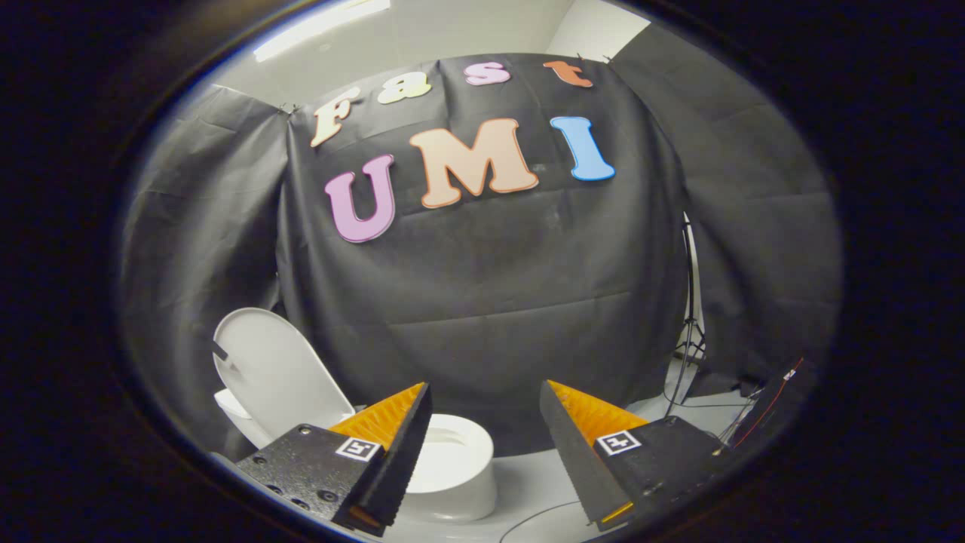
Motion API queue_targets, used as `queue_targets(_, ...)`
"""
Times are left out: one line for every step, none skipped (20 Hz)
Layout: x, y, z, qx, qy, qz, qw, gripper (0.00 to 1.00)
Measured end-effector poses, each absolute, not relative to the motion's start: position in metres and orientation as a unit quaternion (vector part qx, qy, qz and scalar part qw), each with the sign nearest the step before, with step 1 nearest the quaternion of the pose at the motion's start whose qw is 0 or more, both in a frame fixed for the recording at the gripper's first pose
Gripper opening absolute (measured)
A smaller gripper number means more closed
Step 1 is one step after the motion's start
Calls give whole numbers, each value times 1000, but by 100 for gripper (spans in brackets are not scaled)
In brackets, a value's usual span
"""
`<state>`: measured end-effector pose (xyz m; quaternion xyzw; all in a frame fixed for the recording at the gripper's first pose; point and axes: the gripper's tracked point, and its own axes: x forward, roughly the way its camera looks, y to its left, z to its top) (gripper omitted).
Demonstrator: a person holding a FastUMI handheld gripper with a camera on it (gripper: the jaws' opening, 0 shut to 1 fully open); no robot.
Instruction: Open the toilet lid.
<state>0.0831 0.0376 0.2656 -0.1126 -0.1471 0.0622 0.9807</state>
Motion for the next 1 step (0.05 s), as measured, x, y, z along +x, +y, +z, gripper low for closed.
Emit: queue_targets(86, 23, 268, -117, -140, 57, 982, 89)
